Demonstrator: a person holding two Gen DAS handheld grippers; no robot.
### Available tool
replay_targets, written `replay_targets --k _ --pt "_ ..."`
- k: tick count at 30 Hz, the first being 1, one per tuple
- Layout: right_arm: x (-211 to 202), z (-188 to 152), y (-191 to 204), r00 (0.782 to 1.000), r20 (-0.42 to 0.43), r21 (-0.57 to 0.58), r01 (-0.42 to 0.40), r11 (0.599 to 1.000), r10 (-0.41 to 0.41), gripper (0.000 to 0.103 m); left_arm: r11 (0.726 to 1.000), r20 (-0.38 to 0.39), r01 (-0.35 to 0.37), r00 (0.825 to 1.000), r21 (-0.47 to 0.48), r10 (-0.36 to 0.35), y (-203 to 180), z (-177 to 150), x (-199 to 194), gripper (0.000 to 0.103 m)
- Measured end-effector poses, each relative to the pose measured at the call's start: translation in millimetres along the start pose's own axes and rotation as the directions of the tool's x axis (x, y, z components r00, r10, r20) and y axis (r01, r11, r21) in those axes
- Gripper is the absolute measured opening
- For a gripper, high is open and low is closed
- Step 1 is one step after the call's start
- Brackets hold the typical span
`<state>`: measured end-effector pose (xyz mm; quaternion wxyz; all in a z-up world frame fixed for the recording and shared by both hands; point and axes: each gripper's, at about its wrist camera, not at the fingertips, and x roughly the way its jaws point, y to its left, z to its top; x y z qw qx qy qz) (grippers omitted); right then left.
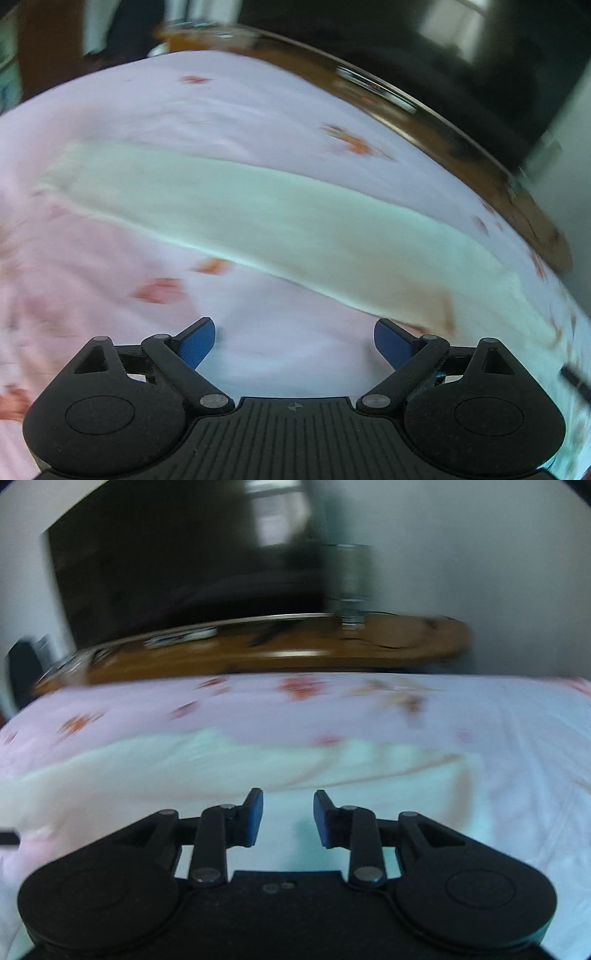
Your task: Fold small clothes
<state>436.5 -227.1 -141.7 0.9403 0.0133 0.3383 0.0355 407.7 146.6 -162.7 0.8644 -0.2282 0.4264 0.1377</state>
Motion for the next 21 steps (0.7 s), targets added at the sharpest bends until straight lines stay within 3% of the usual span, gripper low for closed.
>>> replay_targets --k 3,8,12,16,18,19,20,21 --pt "3 -10 48 0.999 -0.035 -0.019 -0.038 0.999 0.038 0.039 0.996 0.012 -0.012 1.000 -0.092 0.013 45 10 -6 0.103" --pt "15 -13 117 0.998 -0.041 -0.074 -0.059 0.995 0.056 0.039 0.972 0.037 -0.001 0.999 -0.237 0.009 107 31 -7 0.103" --pt "35 -5 139 0.997 -0.058 -0.055 -0.062 0.997 0.059 0.039 0.922 0.063 0.063 0.997 -0.383 -0.042 151 42 5 0.103" --pt "42 -6 149 0.996 -0.071 -0.065 -0.052 0.997 0.048 0.039 0.879 0.121 0.124 0.990 -0.460 -0.076 164 48 16 0.101" --pt "45 -7 150 0.996 -0.076 -0.066 -0.050 0.997 0.045 0.039 0.860 0.157 0.145 0.985 -0.489 -0.077 167 51 21 0.090" --pt "45 -8 150 0.996 -0.073 -0.066 -0.049 0.997 0.044 0.039 0.855 0.173 0.157 0.982 -0.495 -0.081 169 52 24 0.076" --pt "45 -8 151 0.997 -0.068 -0.067 -0.045 0.997 0.040 0.039 0.848 0.181 0.175 0.979 -0.501 -0.095 170 55 29 0.034" --pt "46 -8 151 0.997 -0.065 -0.072 -0.040 0.997 0.035 0.039 0.833 0.153 0.191 0.980 -0.519 -0.129 172 57 39 0.009"
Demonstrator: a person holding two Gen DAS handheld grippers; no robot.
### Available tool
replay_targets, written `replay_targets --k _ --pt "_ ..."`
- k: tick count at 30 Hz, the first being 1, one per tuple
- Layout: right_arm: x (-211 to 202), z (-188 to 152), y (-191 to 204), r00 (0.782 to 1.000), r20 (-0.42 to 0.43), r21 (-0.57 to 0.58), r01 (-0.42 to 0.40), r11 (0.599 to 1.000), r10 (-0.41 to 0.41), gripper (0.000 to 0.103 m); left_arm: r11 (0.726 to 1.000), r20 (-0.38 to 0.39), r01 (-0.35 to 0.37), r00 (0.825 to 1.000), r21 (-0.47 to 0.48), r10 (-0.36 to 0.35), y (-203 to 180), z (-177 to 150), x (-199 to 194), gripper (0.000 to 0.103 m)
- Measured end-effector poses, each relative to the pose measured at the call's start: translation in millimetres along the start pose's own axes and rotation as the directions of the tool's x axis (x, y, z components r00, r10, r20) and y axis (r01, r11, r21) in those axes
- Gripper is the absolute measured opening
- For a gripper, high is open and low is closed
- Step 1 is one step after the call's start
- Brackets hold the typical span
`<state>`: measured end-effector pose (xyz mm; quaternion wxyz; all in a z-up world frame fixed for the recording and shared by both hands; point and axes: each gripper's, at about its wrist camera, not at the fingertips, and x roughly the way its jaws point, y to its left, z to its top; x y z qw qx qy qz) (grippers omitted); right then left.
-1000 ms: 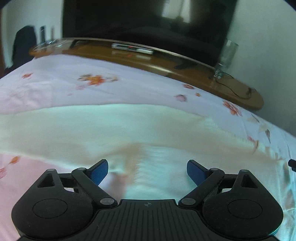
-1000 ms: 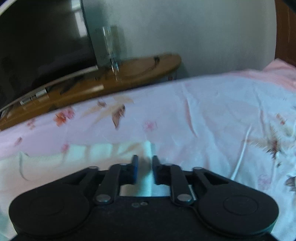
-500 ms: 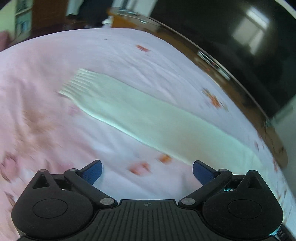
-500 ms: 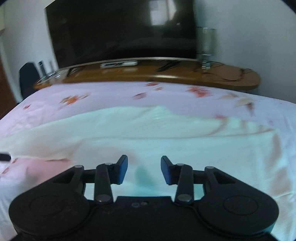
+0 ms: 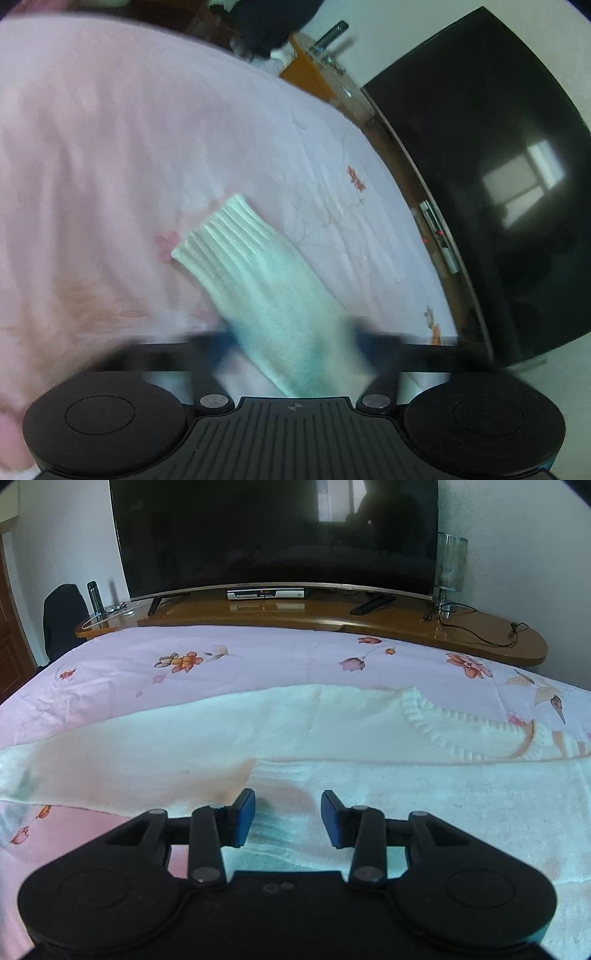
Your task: Fold small clothes
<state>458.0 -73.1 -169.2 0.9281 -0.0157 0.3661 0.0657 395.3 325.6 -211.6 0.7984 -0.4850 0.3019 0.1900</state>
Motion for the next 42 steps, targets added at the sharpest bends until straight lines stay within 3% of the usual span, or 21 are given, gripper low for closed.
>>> replay_targets --k 1,2,5,7,10,13,15,19,24,26,29,32,33,34,35,36,37,38,39,41,42 --pt "0 0 0 1.000 0.005 -0.002 0.004 1.000 -0.004 0.039 0.999 -0.030 0.001 1.000 -0.035 -0.002 4 1 9 0.003" --pt "1 1 -1 1.000 0.008 -0.004 0.008 1.000 -0.008 0.039 0.998 -0.024 0.000 1.000 -0.063 -0.001 7 0 14 0.003" --pt "0 1 -4 1.000 0.007 -0.008 0.014 1.000 -0.014 0.039 0.999 0.023 0.009 1.000 -0.043 -0.008 1 -3 17 0.003" --pt "-2 1 -7 1.000 0.016 -0.018 0.026 1.000 -0.026 0.039 1.000 0.053 -0.016 0.998 0.020 0.015 -12 -6 14 0.003" --pt "-6 2 -9 0.998 0.046 -0.036 0.043 0.998 -0.041 0.039 0.983 0.111 0.014 0.993 0.184 -0.035 -48 -11 0 0.003" --pt "15 -8 -7 0.998 -0.035 -0.093 0.051 0.994 -0.055 0.041 0.929 0.095 0.101 0.985 0.355 -0.143 -107 -28 -14 0.003" --pt "14 -11 -9 0.999 -0.011 -0.105 0.046 0.993 -0.047 0.041 0.876 0.058 0.156 0.977 0.456 -0.204 -147 -48 -16 0.003" --pt "-8 -3 -36 1.000 0.024 0.029 0.004 1.000 -0.004 0.040 0.754 -0.107 0.299 0.950 0.586 -0.293 -217 -113 -13 0.003" --pt "-42 -8 -95 0.999 0.046 0.138 -0.021 0.990 0.015 0.042 0.628 -0.349 0.455 0.890 0.631 -0.295 -273 -227 7 0.003" --pt "-56 -15 -124 0.999 0.047 0.168 0.006 0.986 -0.014 0.043 0.602 -0.436 0.488 0.866 0.632 -0.245 -286 -272 20 0.003" --pt "-66 -28 -157 0.999 0.029 0.211 0.017 0.977 -0.024 0.046 0.570 -0.498 0.483 0.855 0.664 -0.144 -295 -321 28 0.003" --pt "-72 -41 -178 1.000 0.011 0.245 0.014 0.969 -0.018 0.048 0.561 -0.540 0.508 0.832 0.654 -0.124 -302 -335 17 0.003" --pt "-73 -44 -181 1.000 0.011 0.253 0.009 0.967 -0.012 0.056 0.550 -0.548 0.516 0.828 0.657 -0.121 -309 -330 15 0.004" --pt "-73 -46 -183 1.000 0.013 0.258 0.004 0.966 -0.008 0.063 0.540 -0.549 0.517 0.828 0.664 -0.117 -315 -328 16 0.021" --pt "-73 -48 -182 1.000 0.020 0.257 -0.002 0.966 -0.004 0.072 0.531 -0.548 0.523 0.827 0.666 -0.127 -315 -319 11 0.064" --pt "-73 -48 -179 1.000 0.026 0.248 -0.012 0.969 0.006 0.072 0.535 -0.524 0.514 0.839 0.671 -0.149 -313 -312 5 0.078" --pt "-74 -49 -176 1.000 0.029 0.237 -0.017 0.971 0.010 0.072 0.545 -0.468 0.487 0.864 0.682 -0.185 -311 -304 -5 0.102" --pt "-74 -48 -173 0.999 0.038 0.228 -0.022 0.973 0.014 0.072 0.545 -0.424 0.468 0.880 0.695 -0.215 -307 -297 -13 0.103" --pt "-72 -46 -168 0.999 0.042 0.220 -0.025 0.975 0.016 0.072 0.531 -0.412 0.466 0.883 0.708 -0.226 -307 -290 -19 0.103" --pt "-65 -41 -159 0.999 0.035 0.212 -0.029 0.977 0.023 0.071 0.511 -0.401 0.450 0.892 0.732 -0.210 -306 -278 -24 0.103" --pt "-61 -39 -155 0.999 0.036 0.209 -0.033 0.977 0.026 0.071 0.514 -0.373 0.417 0.908 0.749 -0.192 -303 -270 -27 0.103"
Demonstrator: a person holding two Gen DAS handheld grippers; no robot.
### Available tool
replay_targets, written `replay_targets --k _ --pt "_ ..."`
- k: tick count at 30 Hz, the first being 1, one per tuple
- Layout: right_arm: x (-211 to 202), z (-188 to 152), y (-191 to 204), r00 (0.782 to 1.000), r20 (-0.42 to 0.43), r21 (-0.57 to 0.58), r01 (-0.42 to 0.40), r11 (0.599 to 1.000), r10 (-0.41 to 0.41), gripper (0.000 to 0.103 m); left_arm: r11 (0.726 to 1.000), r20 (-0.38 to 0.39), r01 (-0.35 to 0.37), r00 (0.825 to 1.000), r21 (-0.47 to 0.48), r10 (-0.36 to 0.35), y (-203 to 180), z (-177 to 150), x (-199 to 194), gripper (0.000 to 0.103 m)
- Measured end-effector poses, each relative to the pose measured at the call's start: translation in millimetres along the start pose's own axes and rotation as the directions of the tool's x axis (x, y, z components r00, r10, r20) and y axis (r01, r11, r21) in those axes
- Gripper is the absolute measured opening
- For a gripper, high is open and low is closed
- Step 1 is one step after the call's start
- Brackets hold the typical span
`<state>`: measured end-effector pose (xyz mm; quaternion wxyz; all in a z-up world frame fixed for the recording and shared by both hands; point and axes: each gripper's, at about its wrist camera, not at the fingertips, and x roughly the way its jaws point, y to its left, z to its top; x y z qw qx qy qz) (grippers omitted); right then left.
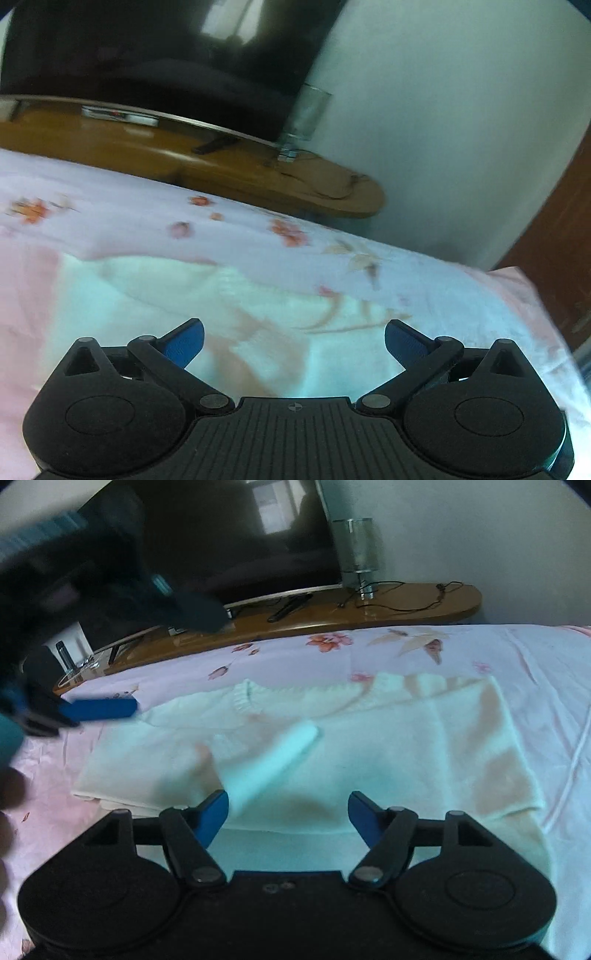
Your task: Fold small clothes
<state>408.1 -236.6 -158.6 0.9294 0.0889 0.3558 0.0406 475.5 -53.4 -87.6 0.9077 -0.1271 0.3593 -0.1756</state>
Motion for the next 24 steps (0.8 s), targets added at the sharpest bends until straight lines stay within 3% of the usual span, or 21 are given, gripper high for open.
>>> replay_targets --k 3,7,8,9,10,13,16,18,19,20,23,24 --pt "13 4 14 1.000 -0.013 -0.016 0.021 1.000 -0.021 0.070 0.993 0.005 -0.116 0.993 0.000 0.116 31 -4 -11 0.103" --pt "29 0 37 0.998 -0.029 -0.116 0.054 0.992 -0.057 0.068 0.962 0.013 -0.266 0.964 0.060 0.266 64 -27 -19 0.103" --pt "32 -2 43 0.996 -0.019 -0.154 0.079 0.985 -0.083 0.058 0.952 0.011 -0.295 0.956 0.078 0.295 70 -32 -16 0.103" --pt "33 -3 46 0.993 0.002 -0.172 0.112 0.979 -0.114 0.029 0.943 0.011 -0.319 0.948 0.093 0.319 74 -36 -14 0.103" --pt "32 -2 43 0.993 0.013 -0.149 0.122 0.981 -0.121 0.017 0.936 0.015 -0.335 0.942 0.108 0.335 77 -41 -14 0.103" --pt "20 7 11 0.996 0.028 0.048 0.084 0.995 -0.085 0.009 0.915 0.028 -0.370 0.928 0.158 0.371 77 -55 -9 0.103" --pt "-3 13 -22 0.992 0.075 0.173 0.087 0.981 -0.101 0.008 0.898 0.032 -0.391 0.919 0.202 0.393 71 -66 -1 0.103" --pt "-10 10 -45 0.990 0.061 0.235 0.108 0.966 -0.125 0.008 0.895 0.019 -0.388 0.919 0.223 0.393 69 -74 7 0.103" --pt "-9 8 -54 0.991 0.033 0.247 0.115 0.962 -0.126 0.013 0.892 0.012 -0.389 0.918 0.230 0.397 68 -77 12 0.103" --pt "-6 6 -61 0.991 0.006 0.242 0.130 0.961 -0.136 0.024 0.888 0.009 -0.392 0.916 0.240 0.402 66 -79 15 0.103" --pt "-10 5 -61 0.978 0.043 0.202 0.190 0.961 -0.202 0.049 0.880 0.012 -0.404 0.910 0.252 0.414 66 -84 18 0.103" --pt "-10 7 -57 0.973 0.061 0.175 0.207 0.962 -0.221 0.052 0.880 0.014 -0.405 0.910 0.247 0.415 67 -84 18 0.103"
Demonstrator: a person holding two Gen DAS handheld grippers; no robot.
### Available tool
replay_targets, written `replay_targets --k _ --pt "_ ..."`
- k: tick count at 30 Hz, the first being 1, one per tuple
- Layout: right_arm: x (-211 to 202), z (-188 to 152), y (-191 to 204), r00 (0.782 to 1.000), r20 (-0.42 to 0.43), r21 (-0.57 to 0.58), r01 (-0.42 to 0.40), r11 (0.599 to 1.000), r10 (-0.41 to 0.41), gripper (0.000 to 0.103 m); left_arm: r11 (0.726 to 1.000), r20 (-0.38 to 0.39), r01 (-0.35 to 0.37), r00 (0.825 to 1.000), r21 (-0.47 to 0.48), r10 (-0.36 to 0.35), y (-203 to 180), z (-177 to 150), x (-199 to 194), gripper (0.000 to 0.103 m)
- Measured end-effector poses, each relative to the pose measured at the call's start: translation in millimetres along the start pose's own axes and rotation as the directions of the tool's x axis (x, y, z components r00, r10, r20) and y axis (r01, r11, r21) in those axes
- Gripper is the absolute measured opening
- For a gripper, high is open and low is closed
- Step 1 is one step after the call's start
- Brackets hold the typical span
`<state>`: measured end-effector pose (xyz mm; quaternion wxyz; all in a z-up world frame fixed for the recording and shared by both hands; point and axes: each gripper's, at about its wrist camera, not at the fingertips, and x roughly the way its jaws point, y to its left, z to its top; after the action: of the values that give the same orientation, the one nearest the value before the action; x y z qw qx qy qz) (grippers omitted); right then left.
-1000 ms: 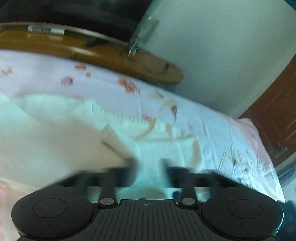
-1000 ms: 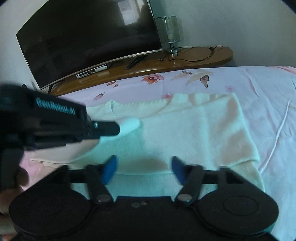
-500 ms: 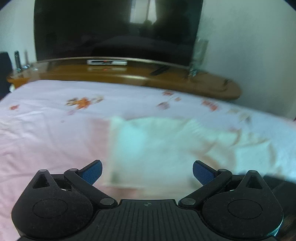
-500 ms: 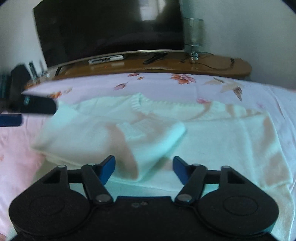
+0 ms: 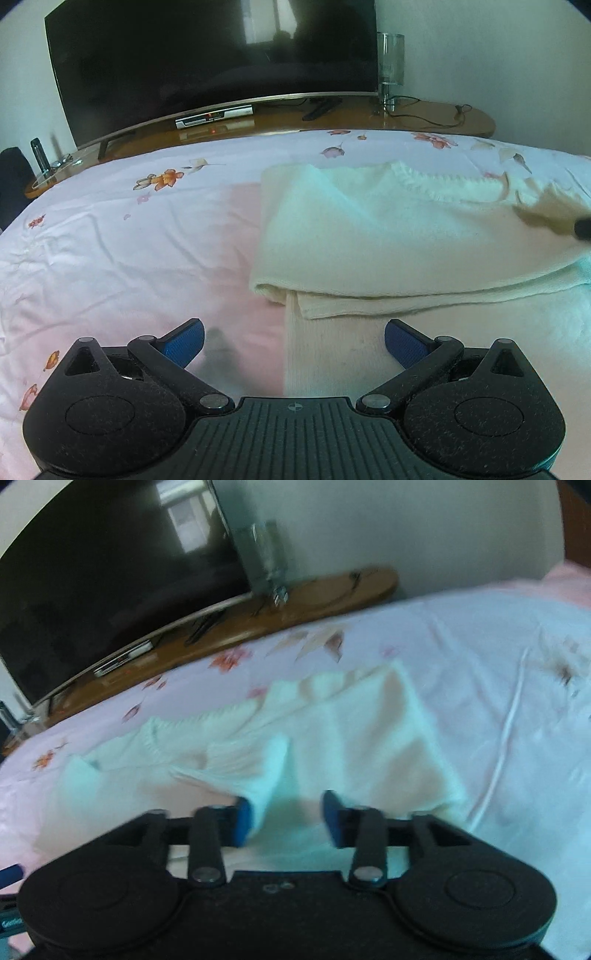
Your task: Fold small clothes
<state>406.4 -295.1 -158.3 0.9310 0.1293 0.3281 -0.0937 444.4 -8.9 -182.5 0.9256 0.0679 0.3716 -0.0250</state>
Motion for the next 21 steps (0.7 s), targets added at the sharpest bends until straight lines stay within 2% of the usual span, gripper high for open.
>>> replay_targets --k 1,2,3,5,7,8,10,11,12,14,16,20,21 --pt "1 3 5 1.000 0.011 -0.027 0.005 1.000 -0.005 0.052 1.000 -0.003 -0.003 1.000 -0.011 0.003 1 1 1 0.103" --pt "3 5 8 1.000 0.017 -0.043 0.003 0.999 -0.002 0.047 1.000 -0.008 -0.006 1.000 -0.026 0.006 3 1 4 0.103" --pt "2 10 8 0.999 0.033 -0.040 -0.011 0.999 0.012 0.034 0.999 -0.016 -0.008 1.000 -0.051 0.007 6 2 5 0.103" --pt "-5 18 -4 0.997 0.065 0.039 -0.036 0.999 0.033 0.016 0.995 -0.028 -0.010 1.000 -0.095 0.007 11 2 8 0.103" --pt "-9 19 -18 0.997 0.072 0.089 -0.018 0.996 0.012 0.009 0.995 -0.024 -0.012 1.000 -0.102 0.009 12 3 9 0.103" --pt "-6 15 -24 0.999 0.041 0.087 -0.012 0.996 0.009 0.005 0.995 -0.015 -0.012 1.000 -0.099 0.011 11 3 9 0.103" --pt "1 8 -34 0.999 -0.033 0.115 -0.027 0.993 0.031 0.005 0.996 0.017 -0.004 1.000 -0.094 0.005 9 3 2 0.103" --pt "3 7 -38 0.997 -0.058 0.137 -0.039 0.990 0.047 0.010 0.996 0.027 -0.004 1.000 -0.084 0.007 7 4 0 0.103" --pt "4 7 -42 0.996 -0.074 0.155 -0.042 0.987 0.054 0.022 0.998 0.040 -0.009 0.999 -0.064 0.012 4 4 -2 0.103" --pt "3 8 -46 0.997 -0.056 0.164 -0.044 0.986 0.054 0.032 1.000 0.051 -0.018 0.999 -0.004 0.019 -4 3 -2 0.103" --pt "5 11 -48 0.997 -0.045 0.169 -0.051 0.984 0.060 0.033 0.999 0.058 -0.030 0.998 0.026 0.028 -7 3 -2 0.103" --pt "3 8 -42 0.996 -0.055 0.168 -0.063 0.984 0.074 0.020 0.999 0.086 -0.039 0.996 -0.025 0.041 2 7 -7 0.103" --pt "1 7 -41 0.996 -0.053 0.157 -0.065 0.985 0.074 0.020 0.999 0.100 -0.034 0.994 -0.034 0.037 6 7 -12 0.103"
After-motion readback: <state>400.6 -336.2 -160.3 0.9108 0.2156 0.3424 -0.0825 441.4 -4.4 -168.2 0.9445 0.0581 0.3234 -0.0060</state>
